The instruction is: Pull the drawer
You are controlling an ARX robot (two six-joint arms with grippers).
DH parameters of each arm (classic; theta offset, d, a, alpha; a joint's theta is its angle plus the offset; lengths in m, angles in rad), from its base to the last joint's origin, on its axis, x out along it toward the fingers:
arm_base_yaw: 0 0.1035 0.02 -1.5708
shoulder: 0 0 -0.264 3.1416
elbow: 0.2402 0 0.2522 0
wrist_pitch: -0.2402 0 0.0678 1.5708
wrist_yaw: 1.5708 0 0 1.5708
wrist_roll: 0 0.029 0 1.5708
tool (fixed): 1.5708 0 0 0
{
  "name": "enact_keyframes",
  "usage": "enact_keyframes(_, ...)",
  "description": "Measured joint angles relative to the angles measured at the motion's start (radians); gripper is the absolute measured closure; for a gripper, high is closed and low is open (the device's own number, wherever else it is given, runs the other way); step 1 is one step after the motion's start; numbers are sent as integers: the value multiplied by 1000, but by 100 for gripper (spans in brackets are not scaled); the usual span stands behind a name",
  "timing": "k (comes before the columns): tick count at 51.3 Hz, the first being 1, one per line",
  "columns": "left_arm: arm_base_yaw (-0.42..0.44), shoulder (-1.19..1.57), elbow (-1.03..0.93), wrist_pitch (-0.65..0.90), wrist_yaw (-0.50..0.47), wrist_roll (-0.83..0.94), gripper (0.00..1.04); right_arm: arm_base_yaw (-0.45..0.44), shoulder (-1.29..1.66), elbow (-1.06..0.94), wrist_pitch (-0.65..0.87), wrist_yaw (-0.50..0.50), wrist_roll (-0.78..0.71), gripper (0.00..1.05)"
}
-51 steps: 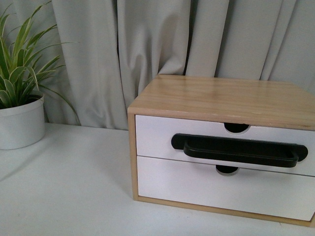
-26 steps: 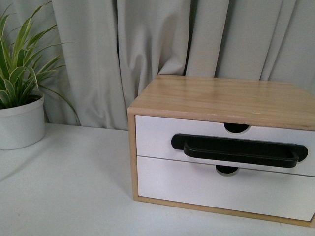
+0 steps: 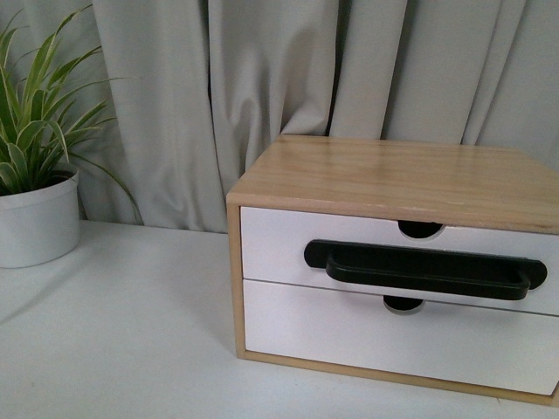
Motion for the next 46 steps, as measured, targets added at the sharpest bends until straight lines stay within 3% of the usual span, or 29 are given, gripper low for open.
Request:
enact_keyframes(5,-121,150,37,109,22,115,6,21,126,53,72,-36,-122,9)
enact_keyframes(10,-244,372,89,242,85,296,6,15,316,124,159,-136,-261,9)
enact_keyframes(17,-253,737,206,425,167,561,6,-7,567,209,172,-317,-462,9)
enact_keyframes(23,-292,937,320,388,267,745,6,-17,682,289,111,-355,-623,9)
enact_keyframes(28,-344,988,384,315,367,801,6,-10,728,321,60,-363,-727,9)
enact_keyframes(37,-418,1094,512,204,410,904,6,11,779,355,-7,-389,-901,9)
enact_keyframes(46,-435,1178,610,137,435,931,6,11,848,379,9,-397,-962,9)
